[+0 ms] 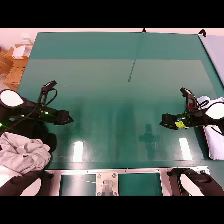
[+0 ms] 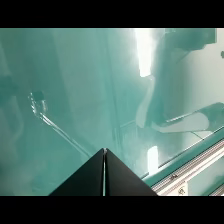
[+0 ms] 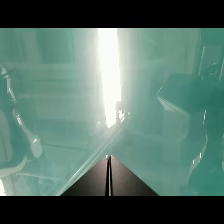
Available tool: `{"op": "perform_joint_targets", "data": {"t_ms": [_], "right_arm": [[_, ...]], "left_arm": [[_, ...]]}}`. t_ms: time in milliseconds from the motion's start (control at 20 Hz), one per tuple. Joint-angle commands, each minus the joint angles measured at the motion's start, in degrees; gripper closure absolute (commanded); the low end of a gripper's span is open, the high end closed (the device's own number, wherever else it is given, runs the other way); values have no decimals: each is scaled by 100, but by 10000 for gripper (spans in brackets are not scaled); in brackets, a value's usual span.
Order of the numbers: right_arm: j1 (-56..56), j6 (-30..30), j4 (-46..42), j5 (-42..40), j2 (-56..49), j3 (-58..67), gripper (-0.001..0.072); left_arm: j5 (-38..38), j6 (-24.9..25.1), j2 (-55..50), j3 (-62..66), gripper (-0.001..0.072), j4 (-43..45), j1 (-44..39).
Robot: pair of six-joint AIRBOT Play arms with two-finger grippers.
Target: Fold the shirts.
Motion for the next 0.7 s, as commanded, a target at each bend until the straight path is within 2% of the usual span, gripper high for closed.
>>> {"op": "perform_joint_targets", "data": {"t_ms": [0, 100, 150, 300, 350, 400, 550, 650], "right_arm": [[4, 4, 2, 0, 4, -2, 696], [4, 4, 2, -2, 4, -2, 697], [4, 4, 2, 0, 4, -2, 697], [4, 4, 2, 0, 4, -2, 696], [4, 4, 2, -2, 4, -2, 696], [4, 4, 2, 0, 4, -2, 696], [4, 4, 2, -2, 4, -2, 697], [4, 4, 2, -2, 4, -2, 696]], "left_arm": [[37, 2, 4, -4, 685, 7, 0], [33, -118, 7, 2, 685, 136, 0], [33, -407, 7, 24, 686, 481, 0], [-81, -1648, 7, 216, 680, 2754, 0], [-118, -1823, 4, 245, 410, 3528, 0], [-111, -2070, -2, 240, -13, 4284, 2], [118, -2347, -13, 240, -13, 5860, 94], [564, -2352, -13, 243, -13, 5943, 509]]}}
